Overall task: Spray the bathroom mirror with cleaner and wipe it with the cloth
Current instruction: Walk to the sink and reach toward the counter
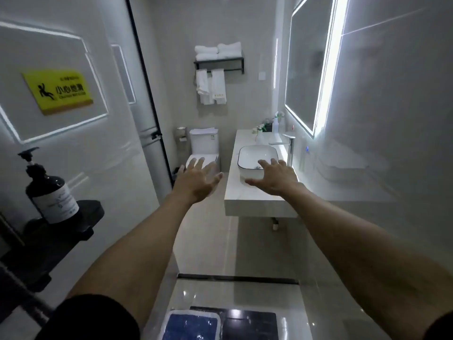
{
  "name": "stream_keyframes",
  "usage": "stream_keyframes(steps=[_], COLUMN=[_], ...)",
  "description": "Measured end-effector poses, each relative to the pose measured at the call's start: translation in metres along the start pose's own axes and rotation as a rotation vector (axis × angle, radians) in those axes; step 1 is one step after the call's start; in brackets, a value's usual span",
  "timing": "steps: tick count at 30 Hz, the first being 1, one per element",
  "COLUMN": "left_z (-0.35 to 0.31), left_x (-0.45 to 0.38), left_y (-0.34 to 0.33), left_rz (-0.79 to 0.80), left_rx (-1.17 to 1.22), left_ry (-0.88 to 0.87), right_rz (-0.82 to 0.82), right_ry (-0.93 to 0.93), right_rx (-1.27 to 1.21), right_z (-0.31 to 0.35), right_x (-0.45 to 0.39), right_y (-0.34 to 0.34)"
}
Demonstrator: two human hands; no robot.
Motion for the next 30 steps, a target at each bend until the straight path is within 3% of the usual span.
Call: stream_keyframes(steps=[11, 30], left_z=[0.087, 0.255], left_x=[-0.142, -0.321], left_y=[-0.007, -0.12], left_rz=[-0.066, 0.051], left_rx=[-0.021, 0.065], left_ry=[-0.004, 0.135], right_rz=[-0.021, 0.061], right_ry=[0.024, 0.116], right_rx=[0.036, 0.087], right_z=[0.04, 0.107], right_x=[-0.141, -0.392], right_y=[-0.026, -0.148])
Point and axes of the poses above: each hand's wrist, its own x-axis away from the middle knuckle, its own y-axis out of the back of the hand, z = x × y, the point moved 8 cm from there along -x, towards the middle knuckle, and after that the axes turned 6 degrees about -y, right-handed, at the moved point
